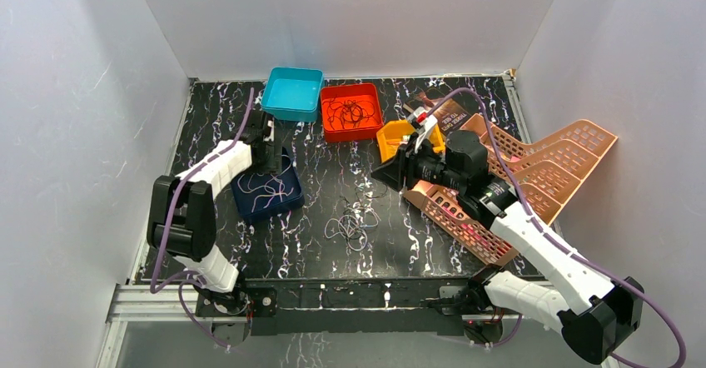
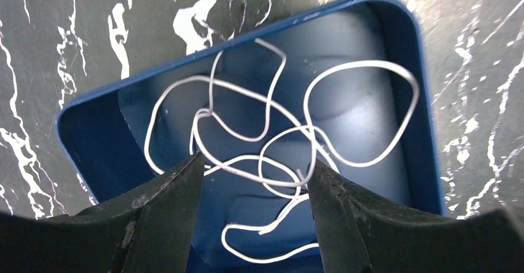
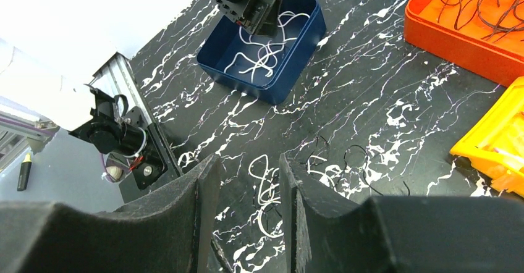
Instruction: Untangle the cables
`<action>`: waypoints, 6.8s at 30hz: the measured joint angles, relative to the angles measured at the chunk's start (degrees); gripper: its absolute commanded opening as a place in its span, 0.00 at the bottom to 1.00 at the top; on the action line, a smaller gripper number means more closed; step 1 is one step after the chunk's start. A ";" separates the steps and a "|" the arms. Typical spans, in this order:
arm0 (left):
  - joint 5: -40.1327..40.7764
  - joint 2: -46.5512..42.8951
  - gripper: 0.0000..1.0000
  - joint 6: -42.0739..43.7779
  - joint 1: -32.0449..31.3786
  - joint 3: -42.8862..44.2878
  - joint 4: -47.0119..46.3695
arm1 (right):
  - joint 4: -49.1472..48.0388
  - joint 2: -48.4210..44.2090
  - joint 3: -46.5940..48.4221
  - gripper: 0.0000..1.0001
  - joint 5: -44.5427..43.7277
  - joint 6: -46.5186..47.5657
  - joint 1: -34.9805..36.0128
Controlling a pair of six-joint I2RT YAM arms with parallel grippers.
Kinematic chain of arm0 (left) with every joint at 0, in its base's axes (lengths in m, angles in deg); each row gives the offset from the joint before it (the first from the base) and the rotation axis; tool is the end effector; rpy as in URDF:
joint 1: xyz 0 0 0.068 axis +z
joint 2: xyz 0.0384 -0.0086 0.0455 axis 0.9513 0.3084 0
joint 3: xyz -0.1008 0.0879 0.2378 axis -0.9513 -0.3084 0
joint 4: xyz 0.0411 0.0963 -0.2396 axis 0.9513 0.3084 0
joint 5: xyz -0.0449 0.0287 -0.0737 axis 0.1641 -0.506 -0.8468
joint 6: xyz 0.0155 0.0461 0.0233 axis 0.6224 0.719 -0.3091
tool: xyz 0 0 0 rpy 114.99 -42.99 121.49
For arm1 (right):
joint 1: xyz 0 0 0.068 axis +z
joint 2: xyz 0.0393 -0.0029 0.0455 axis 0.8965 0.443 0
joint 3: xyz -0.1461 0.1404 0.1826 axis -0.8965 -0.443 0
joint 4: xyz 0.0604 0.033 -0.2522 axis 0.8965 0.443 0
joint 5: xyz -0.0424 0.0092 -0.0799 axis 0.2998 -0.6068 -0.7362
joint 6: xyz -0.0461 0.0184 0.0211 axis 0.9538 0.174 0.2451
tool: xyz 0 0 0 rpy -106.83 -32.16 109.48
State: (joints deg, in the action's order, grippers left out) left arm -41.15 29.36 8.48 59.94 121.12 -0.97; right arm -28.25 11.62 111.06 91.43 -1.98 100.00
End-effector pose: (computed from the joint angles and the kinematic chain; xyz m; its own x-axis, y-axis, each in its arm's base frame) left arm 0.3349 -0.0634 0.2163 -0.8045 0.0229 -0.5935 -0.0463 0.9938 0.1011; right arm 0.1729 0.1440 0.3513 -0.3939 0.0662 -0.9168 -0.7680 0.5243 0.3678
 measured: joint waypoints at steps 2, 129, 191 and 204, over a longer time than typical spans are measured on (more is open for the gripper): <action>0.79 0.02 0.57 -0.28 0.00 -0.98 0.68 | 0.02 0.00 -0.39 0.48 0.02 0.00 0.00; -11.74 -30.95 0.98 -10.93 0.00 -0.13 8.07 | 4.59 2.84 -7.65 0.51 -10.84 -9.84 0.00; -26.47 -16.98 0.82 -1.40 -27.71 -12.28 -1.66 | 2.03 6.91 -12.02 0.51 -9.01 -13.03 0.00; -22.73 -17.29 0.69 -8.33 -27.80 -21.75 -8.46 | 1.38 6.91 -12.70 0.51 -8.13 -13.18 0.00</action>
State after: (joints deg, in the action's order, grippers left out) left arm -63.88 12.08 0.15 32.14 99.38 -9.43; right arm -26.87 18.53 98.37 83.30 -15.16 100.00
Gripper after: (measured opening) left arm 0.704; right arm 0.513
